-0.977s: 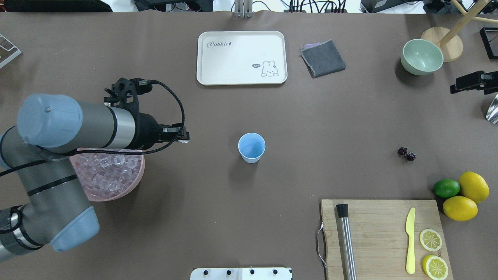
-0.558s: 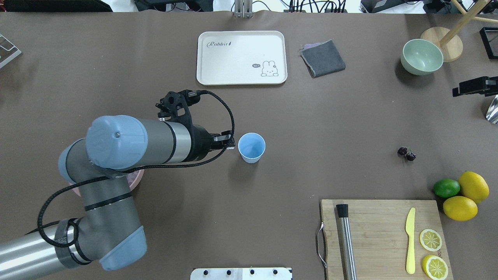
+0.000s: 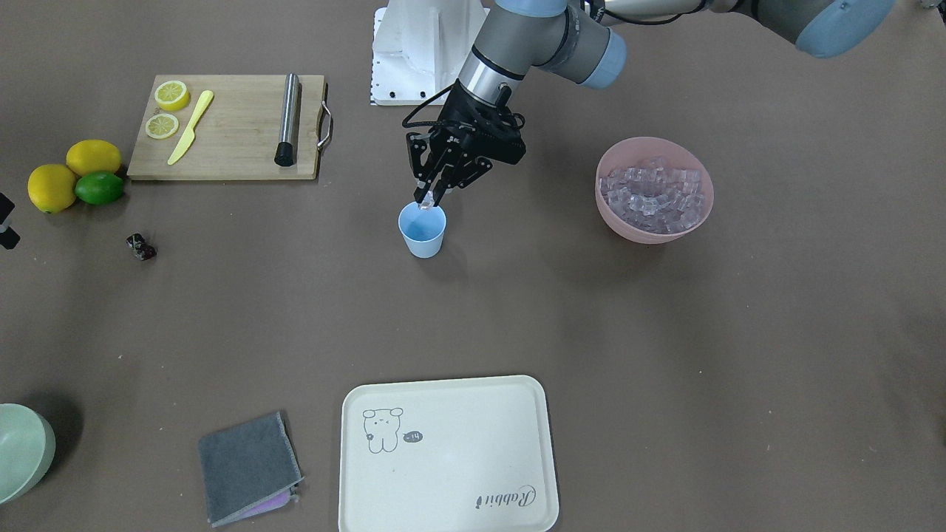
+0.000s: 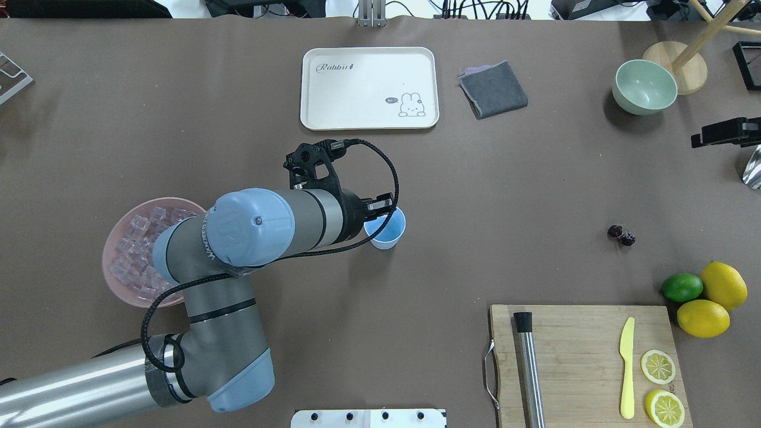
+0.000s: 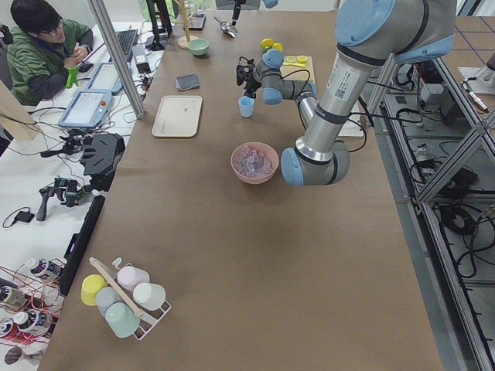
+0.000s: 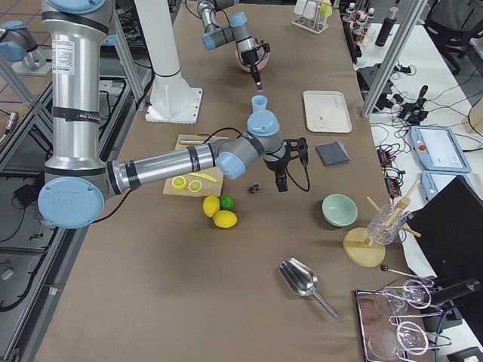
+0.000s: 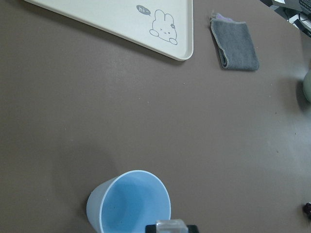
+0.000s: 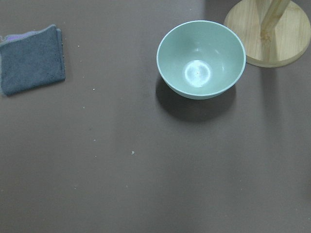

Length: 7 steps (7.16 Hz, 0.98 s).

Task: Put ice and cherries in cup
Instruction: 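Carry the ice cube to the light blue cup and release it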

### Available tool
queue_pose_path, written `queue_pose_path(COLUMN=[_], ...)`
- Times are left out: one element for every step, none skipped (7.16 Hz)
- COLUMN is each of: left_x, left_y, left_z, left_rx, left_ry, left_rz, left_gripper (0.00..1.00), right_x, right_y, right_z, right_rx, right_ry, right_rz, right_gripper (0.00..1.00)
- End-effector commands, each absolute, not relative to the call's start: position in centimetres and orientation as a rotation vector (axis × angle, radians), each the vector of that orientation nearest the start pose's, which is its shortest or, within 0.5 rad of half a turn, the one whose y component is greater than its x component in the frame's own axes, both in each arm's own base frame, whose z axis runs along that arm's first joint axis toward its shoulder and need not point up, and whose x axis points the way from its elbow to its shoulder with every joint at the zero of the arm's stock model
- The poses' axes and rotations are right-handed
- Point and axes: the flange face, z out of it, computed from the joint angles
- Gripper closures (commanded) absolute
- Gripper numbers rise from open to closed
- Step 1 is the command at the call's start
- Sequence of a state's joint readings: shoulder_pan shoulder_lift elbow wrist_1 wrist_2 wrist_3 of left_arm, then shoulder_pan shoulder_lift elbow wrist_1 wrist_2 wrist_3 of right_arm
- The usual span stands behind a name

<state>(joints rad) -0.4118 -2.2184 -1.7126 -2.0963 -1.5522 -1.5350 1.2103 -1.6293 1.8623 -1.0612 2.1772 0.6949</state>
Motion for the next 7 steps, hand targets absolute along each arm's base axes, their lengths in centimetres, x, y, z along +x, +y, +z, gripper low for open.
queue_pose_path(left_x=[55.2,55.5,55.8,55.7,55.4,54.9,52.8], left_y=[-38.4,-37.9,-37.8,-37.9,-38.0,-38.6,-38.2], left_z=[15.1,13.9,14.0,14.0,14.1,15.3,16.8], left_rx=[0.311,0.279,0.277,0.280,0.285,0.300,0.377], left_ry=[1.282,1.310,1.308,1.308,1.307,1.283,1.255], left_rz=[-0.339,-0.374,-0.374,-0.375,-0.374,-0.367,-0.268], left_gripper=[1.00,0.64,0.37,0.28,0.28,0.25,0.17], right_x=[-10.0,-10.0,-10.0,-10.0,-10.0,-10.1,-10.1], right_y=[-48.1,-48.2,-48.2,-48.2,-48.1,-48.1,-48.2], right_z=[48.9,48.9,48.8,48.8,48.7,48.7,48.5], right_rx=[0.331,0.331,0.330,0.329,0.331,0.333,0.335], right_ry=[-0.860,-0.859,-0.861,-0.864,-0.865,-0.866,-0.867], right_rz=[0.087,0.087,0.086,0.084,0.082,0.080,0.079], right_gripper=[0.01,0.01,0.00,0.00,0.00,0.00,0.00])
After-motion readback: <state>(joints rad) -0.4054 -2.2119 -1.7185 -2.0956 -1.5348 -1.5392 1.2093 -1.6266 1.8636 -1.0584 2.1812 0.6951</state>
